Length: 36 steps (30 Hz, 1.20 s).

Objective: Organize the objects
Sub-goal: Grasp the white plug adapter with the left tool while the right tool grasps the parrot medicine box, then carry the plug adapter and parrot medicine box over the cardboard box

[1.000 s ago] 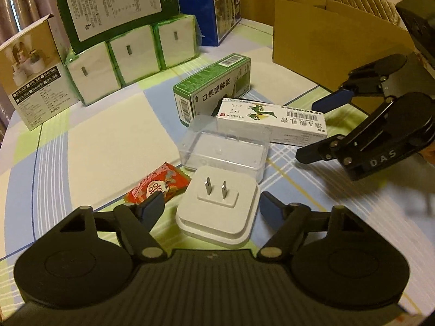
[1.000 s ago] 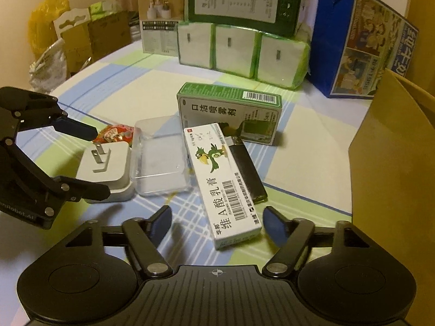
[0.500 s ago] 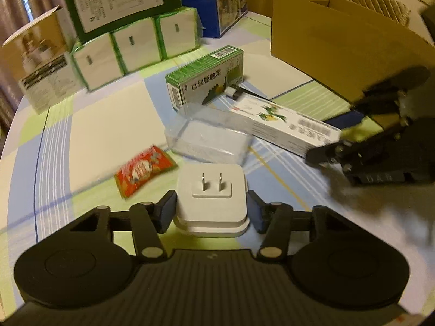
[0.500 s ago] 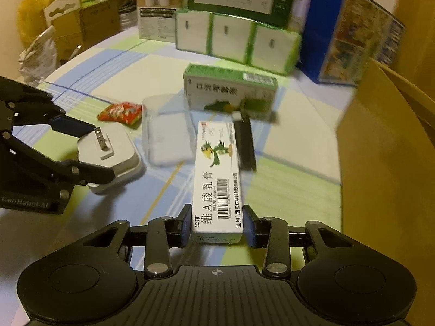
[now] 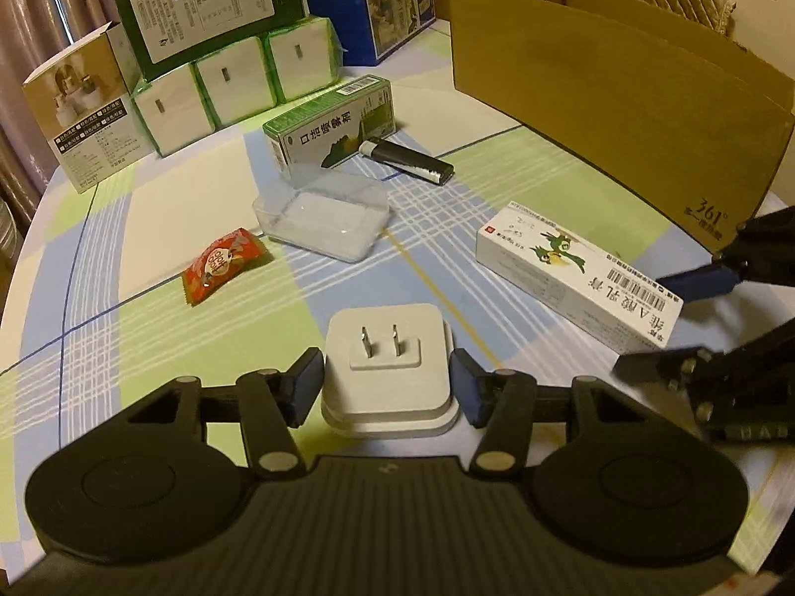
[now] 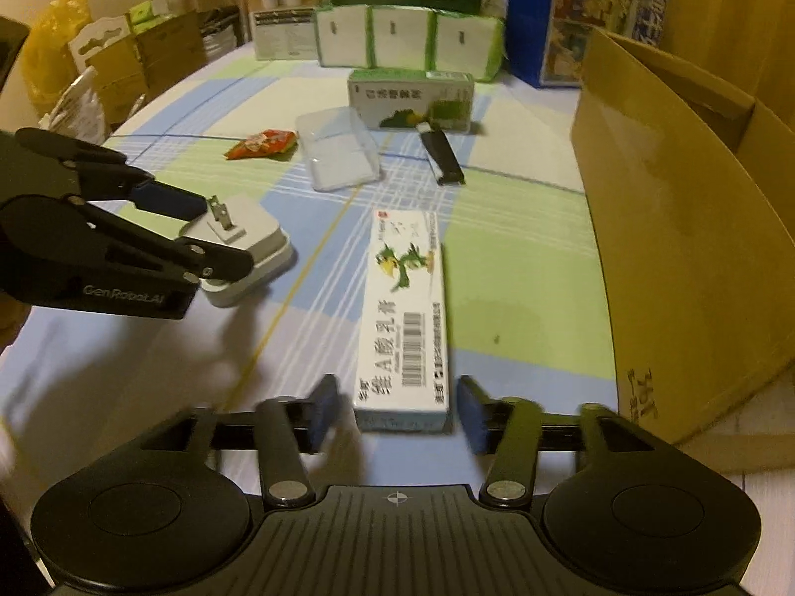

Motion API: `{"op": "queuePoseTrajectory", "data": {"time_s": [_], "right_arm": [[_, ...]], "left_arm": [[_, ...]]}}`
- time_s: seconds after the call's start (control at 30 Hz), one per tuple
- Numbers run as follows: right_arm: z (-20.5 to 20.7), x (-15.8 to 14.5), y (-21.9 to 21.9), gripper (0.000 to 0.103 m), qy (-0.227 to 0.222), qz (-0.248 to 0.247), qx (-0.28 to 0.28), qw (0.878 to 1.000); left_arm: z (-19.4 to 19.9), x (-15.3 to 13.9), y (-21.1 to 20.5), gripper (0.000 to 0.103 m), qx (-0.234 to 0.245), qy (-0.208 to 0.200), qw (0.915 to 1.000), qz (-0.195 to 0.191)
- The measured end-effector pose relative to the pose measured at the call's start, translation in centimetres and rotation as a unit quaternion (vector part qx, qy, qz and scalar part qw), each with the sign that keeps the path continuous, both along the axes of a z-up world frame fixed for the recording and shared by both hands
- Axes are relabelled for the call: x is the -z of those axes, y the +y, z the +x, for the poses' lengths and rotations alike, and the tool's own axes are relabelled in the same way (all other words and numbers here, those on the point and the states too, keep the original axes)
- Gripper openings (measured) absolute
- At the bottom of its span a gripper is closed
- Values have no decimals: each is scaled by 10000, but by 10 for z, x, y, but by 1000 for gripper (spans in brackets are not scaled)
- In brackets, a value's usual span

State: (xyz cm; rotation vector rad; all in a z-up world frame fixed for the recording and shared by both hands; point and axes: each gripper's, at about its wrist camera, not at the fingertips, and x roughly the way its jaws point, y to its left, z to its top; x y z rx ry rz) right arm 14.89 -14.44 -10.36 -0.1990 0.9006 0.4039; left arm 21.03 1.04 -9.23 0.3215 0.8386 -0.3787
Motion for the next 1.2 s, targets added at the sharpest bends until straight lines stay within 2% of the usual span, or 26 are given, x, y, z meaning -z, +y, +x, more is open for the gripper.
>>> {"op": "queuePoseTrajectory", "data": {"time_s": [0.17,0.5,0.6,0.67,0.83,1.2], "right_arm": [[13,2,3,55,-109,63,-72,9999],[37,12,5,53,-111,168,-13,9998],[40,12,6,47,-146,168,-38,9997],[40,12,6,39,-176,167,-33,9997],[37,12,5,36,-196,149,17,9997],[13,-19,-15,35,-262,379,354,9983]], "left_arm": [[6,4,2,61,0,23,10000,-79],[10,16,3,61,-51,97,9998,-151],[11,17,2,61,-81,111,9998,-140],[11,17,3,61,-128,133,9997,-152],[10,16,3,60,-278,153,9994,-162],[-12,-8,3,60,-595,166,9969,-480]]}}
